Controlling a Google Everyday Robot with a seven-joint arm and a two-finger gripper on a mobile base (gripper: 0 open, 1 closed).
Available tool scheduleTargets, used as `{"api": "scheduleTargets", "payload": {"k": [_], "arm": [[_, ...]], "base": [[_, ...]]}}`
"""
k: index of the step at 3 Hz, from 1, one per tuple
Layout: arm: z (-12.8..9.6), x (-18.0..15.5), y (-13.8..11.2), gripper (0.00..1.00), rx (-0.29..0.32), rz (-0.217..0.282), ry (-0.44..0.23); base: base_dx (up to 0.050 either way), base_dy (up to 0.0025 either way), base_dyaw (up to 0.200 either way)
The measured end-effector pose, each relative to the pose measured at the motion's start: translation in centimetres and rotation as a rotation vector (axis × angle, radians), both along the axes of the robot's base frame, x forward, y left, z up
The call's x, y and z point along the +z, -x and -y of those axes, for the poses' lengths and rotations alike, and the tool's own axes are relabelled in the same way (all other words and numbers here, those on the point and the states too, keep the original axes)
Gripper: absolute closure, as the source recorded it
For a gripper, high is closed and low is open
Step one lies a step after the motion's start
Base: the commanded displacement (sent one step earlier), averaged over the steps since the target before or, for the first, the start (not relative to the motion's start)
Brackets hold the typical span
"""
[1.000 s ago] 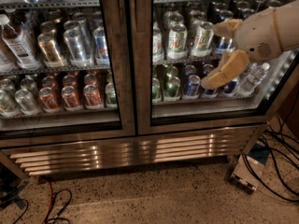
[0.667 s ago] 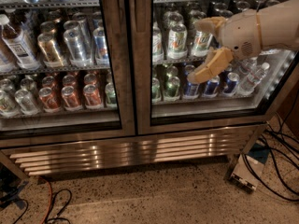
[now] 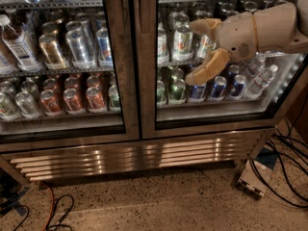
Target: Open right fridge door
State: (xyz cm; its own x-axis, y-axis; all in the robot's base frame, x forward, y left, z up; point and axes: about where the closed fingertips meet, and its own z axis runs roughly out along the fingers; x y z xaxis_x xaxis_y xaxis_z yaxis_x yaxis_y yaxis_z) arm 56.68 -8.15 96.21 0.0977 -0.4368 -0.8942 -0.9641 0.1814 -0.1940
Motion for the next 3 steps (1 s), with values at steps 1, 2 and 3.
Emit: {"api": "scheduleTargets", "payload": {"k": [1, 2, 3], "arm": [[-2.1, 1.1, -1.6, 0.00, 0.042, 0.086, -0.007], [-4.3, 2.9, -3.0, 0.00, 0.090, 0.174, -0.033], [-5.7, 4.0, -3.7, 0.00, 0.118, 0.220, -0.053]], "base": [[0.000, 0.00000, 0.000], [0.000, 0.00000, 0.000], [0.000, 0.00000, 0.000]]}}
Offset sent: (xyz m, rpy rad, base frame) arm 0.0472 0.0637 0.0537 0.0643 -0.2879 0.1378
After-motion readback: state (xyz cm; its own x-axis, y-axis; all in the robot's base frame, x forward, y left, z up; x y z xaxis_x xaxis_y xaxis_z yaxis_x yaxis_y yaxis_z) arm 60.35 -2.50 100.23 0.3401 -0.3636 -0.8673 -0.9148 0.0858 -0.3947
